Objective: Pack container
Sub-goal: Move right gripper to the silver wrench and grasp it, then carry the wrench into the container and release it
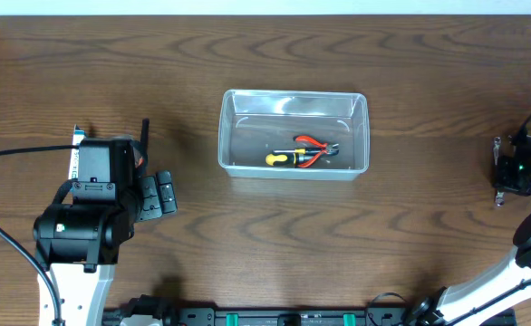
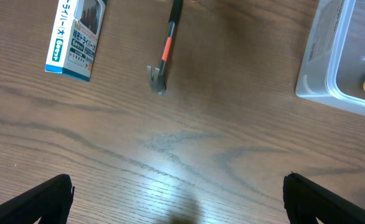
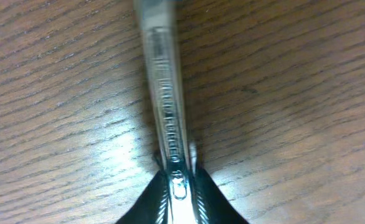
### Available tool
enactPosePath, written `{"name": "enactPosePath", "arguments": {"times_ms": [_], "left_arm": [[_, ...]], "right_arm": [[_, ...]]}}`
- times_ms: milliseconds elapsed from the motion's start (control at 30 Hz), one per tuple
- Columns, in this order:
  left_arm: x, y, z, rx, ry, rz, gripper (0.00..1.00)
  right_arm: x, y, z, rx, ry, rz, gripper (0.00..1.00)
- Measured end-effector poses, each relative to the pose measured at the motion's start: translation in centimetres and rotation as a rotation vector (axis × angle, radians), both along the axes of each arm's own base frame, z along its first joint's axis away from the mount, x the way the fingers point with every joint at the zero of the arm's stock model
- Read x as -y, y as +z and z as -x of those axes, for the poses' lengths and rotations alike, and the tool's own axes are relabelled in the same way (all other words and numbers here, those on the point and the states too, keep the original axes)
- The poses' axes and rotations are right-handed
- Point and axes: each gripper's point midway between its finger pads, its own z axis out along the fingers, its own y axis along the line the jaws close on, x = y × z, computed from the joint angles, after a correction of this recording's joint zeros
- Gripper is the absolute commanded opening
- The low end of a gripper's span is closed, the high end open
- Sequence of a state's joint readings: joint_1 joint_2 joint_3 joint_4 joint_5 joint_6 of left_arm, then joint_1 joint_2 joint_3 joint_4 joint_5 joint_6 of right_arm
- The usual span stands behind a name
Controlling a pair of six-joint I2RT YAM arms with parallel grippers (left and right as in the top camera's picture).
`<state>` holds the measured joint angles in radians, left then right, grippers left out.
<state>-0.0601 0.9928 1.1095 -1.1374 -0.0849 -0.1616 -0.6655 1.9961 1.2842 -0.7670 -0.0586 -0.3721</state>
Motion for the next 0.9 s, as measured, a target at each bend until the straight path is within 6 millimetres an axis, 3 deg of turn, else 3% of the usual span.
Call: {"name": "enactPosePath", "arguments": {"times_ms": [233,367,567,667,767,833,900], "left_arm": [[0.0,0.0,0.0,0.000,0.000,0.000,0.98],[0.0,0.0,0.0,0.000,0.000,0.000,0.98],[0.0,0.0,0.0,-0.001,0.000,0.000,0.98],[0.0,0.0,0.0,0.000,0.000,0.000,0.98],[0.0,0.0,0.0,0.000,0.000,0.000,0.98],[0.0,0.0,0.0,-0.001,0.000,0.000,0.98],[0.0,0.0,0.0,-0.001,0.000,0.000,0.98]], "right_arm": [[-0.1,0.0,-0.1,0.005,-0.006,-0.009,0.01],[-0.5,0.1,-0.2,0.009,-0.015,-0.029,0.01],[-3.3,1.2,-1.4,-0.024,0.030,-0.091,0.01],[-5.2,4.0,-4.7,0.012,0.112,-0.076,0.01],[-8.5,8.9,-8.9,0.094,0.246,-0.032,0.01],[-11.8,12.9,-11.4,0.171,0.369,0.004,0.01],[-16.4,17.1,-13.1,0.250,0.529,0.039,0.01]]}}
